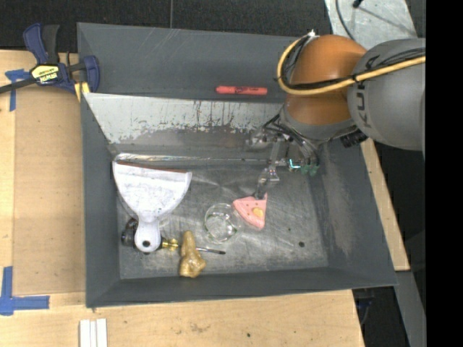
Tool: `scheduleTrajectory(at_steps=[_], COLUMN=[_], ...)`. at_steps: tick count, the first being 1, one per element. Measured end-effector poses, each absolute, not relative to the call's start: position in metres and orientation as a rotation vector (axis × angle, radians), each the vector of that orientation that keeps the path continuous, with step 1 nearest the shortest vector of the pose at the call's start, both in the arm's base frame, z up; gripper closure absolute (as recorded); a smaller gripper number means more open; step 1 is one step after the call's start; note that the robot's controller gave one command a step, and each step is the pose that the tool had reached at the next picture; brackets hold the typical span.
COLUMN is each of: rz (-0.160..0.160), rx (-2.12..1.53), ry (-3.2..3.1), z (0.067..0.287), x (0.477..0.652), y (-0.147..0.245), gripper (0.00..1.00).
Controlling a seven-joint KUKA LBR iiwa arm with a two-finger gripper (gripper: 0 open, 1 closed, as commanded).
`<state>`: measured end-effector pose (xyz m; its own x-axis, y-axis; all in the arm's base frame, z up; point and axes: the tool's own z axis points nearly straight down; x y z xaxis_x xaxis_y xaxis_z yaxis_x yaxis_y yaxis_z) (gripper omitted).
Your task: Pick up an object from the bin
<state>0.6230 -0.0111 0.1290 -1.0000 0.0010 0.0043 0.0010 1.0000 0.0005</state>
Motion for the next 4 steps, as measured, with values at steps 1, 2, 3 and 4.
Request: scheduleTrajectory(at_steps=[1,2,3,4], rz=[0.000,0.002,-0.001,-0.001], rx=[-0.001,0.081,-0.165,-0.164], ry=[-3.145,-3.149,-3.141,-3.141], z=[0.134,0.103,0.084,0.084], x=[0.625,0.597,0.598,0.598], y=[-0.011,0.011,0.026,0.026], gripper=[0.00,0.00,1.00,1.00])
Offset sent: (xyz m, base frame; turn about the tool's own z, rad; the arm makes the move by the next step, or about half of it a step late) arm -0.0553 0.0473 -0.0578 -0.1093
